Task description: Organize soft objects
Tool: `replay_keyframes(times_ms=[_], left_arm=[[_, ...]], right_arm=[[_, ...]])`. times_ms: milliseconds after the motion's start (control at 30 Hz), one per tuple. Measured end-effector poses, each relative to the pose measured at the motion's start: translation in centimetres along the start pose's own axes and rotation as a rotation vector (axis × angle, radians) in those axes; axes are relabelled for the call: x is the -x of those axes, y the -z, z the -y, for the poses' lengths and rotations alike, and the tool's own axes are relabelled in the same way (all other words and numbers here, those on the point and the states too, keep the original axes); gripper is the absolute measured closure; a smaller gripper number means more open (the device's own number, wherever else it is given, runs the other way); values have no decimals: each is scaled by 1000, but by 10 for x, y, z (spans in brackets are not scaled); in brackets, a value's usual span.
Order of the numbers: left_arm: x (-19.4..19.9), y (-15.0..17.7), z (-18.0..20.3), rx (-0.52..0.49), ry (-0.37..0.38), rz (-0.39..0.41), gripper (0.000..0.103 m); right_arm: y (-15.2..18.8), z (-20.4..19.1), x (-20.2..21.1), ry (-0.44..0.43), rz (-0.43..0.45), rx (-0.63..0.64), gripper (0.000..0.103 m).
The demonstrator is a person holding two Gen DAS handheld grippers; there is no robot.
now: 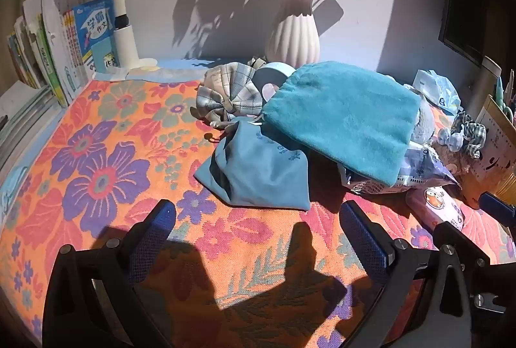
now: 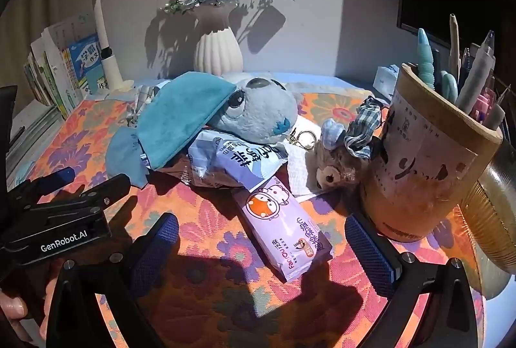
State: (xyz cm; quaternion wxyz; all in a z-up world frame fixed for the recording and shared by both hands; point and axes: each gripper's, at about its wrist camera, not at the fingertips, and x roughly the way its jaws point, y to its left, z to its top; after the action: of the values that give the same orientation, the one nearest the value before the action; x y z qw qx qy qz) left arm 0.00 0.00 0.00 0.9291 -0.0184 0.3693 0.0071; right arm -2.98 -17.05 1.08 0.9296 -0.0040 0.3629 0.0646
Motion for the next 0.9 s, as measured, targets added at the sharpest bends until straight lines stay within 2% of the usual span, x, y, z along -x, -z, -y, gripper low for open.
replay_keyframes(times_ms=[900], left_arm=[[0,0,1,1,-1,4,2]], right_arm=[[0,1,-3,0,-9,-5,0]])
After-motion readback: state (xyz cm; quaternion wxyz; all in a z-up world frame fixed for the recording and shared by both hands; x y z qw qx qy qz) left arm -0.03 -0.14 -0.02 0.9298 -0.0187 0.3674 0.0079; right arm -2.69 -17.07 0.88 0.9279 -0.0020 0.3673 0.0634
